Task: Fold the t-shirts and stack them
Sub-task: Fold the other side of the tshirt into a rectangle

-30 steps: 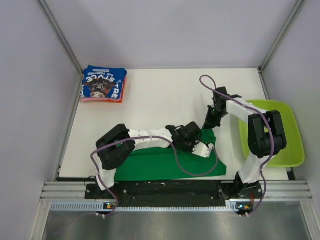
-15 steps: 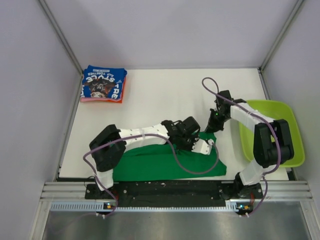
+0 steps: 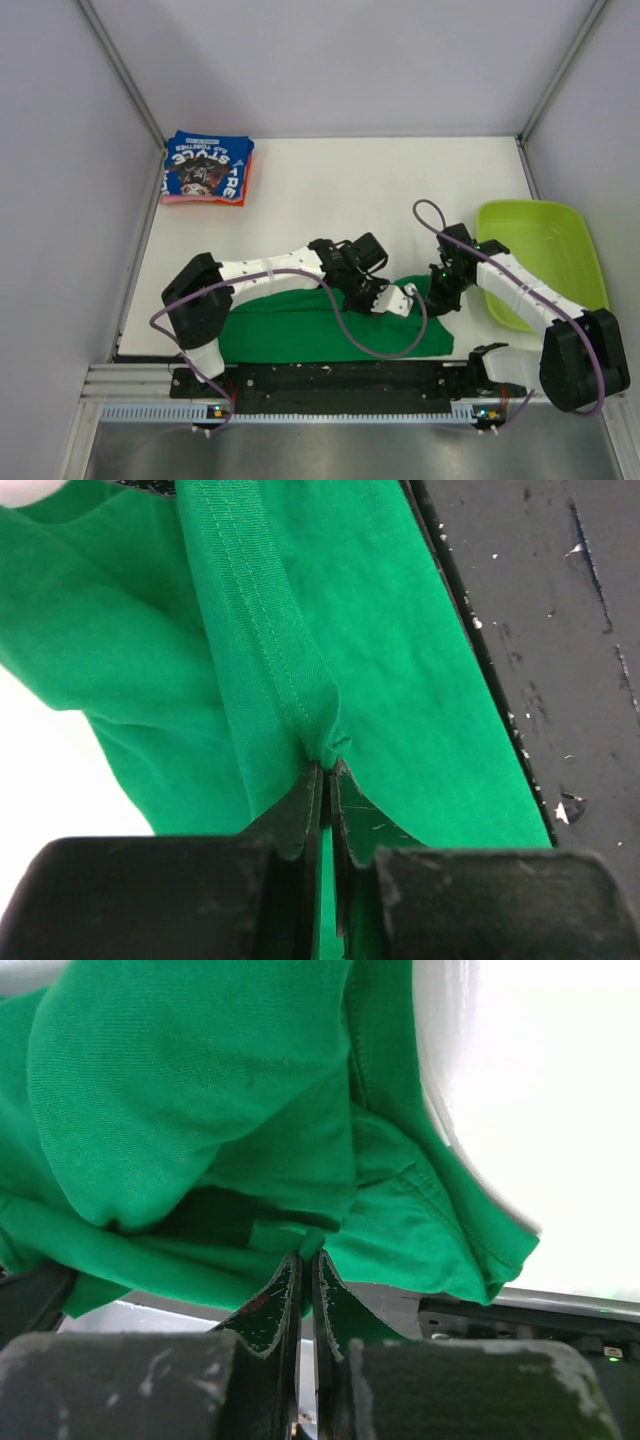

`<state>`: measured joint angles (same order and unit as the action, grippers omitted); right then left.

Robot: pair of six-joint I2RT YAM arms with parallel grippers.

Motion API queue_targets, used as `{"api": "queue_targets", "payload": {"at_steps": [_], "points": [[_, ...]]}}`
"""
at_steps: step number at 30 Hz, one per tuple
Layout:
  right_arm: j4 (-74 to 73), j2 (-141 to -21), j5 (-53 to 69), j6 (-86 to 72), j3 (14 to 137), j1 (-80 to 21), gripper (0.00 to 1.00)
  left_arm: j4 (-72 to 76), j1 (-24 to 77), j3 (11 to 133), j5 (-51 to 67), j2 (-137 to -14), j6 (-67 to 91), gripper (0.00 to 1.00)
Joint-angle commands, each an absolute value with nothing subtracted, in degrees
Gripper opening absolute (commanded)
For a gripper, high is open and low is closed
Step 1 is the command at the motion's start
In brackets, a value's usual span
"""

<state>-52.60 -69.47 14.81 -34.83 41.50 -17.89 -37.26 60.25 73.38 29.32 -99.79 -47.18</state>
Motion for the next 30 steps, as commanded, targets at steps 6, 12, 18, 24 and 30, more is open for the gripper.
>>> {"api": "queue_targets", "payload": {"at_steps": [6,12,18,24,30], "points": [[-48.96,-70.14,16.70,-39.29,39.56,-21.27,0.00,-36.39,60.38,71.99,33.13,-101.69,-45.53,0.22],[-45.80,-69.96,19.15,-40.96,36.13,-21.27,0.00,-36.03,60.64,71.89,34.36,-102.74,-44.30,0.24],[-47.90,-66.89,21.53,-41.31,33.76,-22.05,0.00,-42.80,60.64,70.41,40.42,-97.31,-50.43,0.00],[-47.20,-66.71,20.66,-44.38,29.80,-25.93,0.00,-41.04,60.64,66.44,39.02,-99.22,-52.12,0.00],[-50.97,-65.22,14.61,-43.42,35.05,-26.01,0.33,-41.57,60.65,68.55,37.18,-101.61,-50.54,0.35]]}}
